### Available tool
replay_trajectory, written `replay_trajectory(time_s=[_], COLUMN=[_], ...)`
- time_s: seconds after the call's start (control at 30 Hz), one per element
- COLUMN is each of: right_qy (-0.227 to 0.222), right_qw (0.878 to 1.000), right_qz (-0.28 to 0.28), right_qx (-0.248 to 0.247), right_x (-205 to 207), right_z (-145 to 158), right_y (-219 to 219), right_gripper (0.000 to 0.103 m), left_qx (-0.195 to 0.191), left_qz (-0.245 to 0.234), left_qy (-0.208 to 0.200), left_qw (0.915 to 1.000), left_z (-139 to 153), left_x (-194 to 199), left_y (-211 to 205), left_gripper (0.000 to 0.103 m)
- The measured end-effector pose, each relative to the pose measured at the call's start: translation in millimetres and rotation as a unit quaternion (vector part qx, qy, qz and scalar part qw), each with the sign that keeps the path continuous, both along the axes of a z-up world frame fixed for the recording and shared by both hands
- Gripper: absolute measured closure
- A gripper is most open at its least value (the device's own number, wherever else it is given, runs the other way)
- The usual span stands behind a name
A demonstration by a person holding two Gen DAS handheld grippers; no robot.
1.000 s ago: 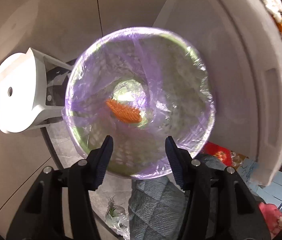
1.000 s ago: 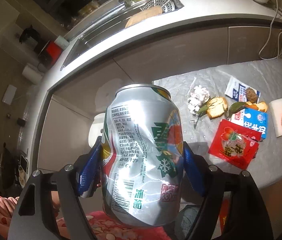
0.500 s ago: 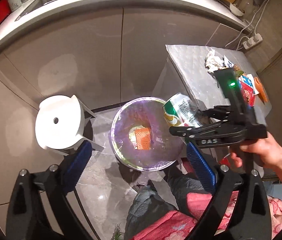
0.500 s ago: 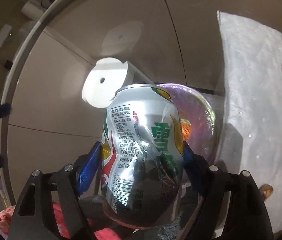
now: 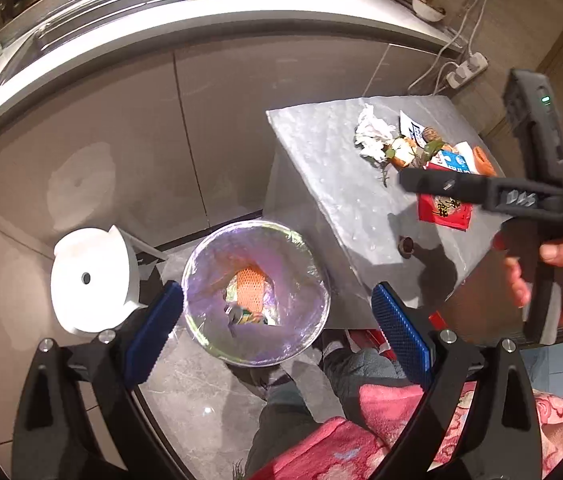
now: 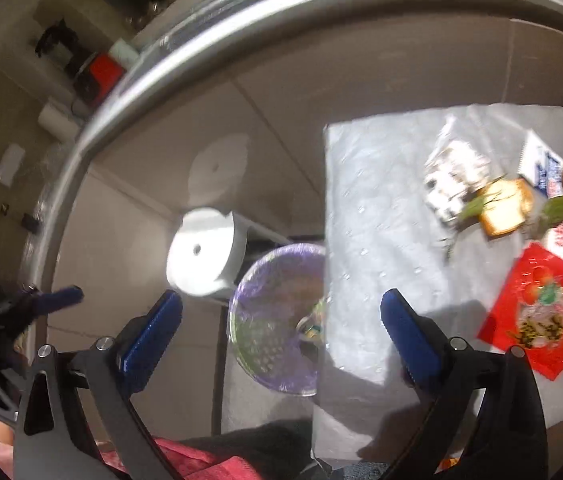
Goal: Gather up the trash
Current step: 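Grasp the small brown round item on the mat with the left tool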
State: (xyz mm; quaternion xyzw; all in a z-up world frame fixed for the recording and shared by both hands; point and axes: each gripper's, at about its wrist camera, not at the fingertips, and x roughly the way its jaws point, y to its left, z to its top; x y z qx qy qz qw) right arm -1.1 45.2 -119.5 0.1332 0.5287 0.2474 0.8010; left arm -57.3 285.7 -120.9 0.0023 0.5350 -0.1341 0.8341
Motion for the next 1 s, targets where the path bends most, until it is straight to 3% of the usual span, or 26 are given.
replay_trajectory(time_s=[0.17,0.4,0.47,0.7,0.8,1.0], right_qy=[-0.017,0.018,0.029,0.043,0.043,0.044], right_qw=[0.995,0.981,0.977,0.971,0.970,0.972], right_qz=[-0.092,-0.187,-0.207,-0.233,-0.236,-0.230], right_qx=[-0.020,-0.045,-0.043,-0.038,-0.028,-0.020], right_x=[-3.4,-23.1,-28.6,-36.2,-34.1,-26.9], right_z=[25.5,12.1,7.3,-6.6,-10.1,-13.8], right_y=[-113.8,-231.0,-255.9,-303.1,-314.0,-323.1], right_gripper=[0.004,0.004,0.004,0.004,0.004,0.004], left_qx=[-0.005,0.032,0.031,0.004,0.013,0.040], left_qz=[-0.084,-0.162,-0.174,-0.170,-0.163,-0.160], left_qy=[-0.003,0.004,0.016,0.069,0.089,0.094], left_qw=[0.9964,0.9863,0.9841,0.9829,0.9825,0.9820], left_z=[-16.5,-72.0,-86.9,-123.6,-135.1,-144.0], left_x=[15.3,32.6,36.9,52.4,55.3,54.2], left_y=[-70.8,-164.2,-179.3,-197.7,-199.1,-206.6], left_gripper=[0.012,0.013,0.020,0.034,0.044,0.053])
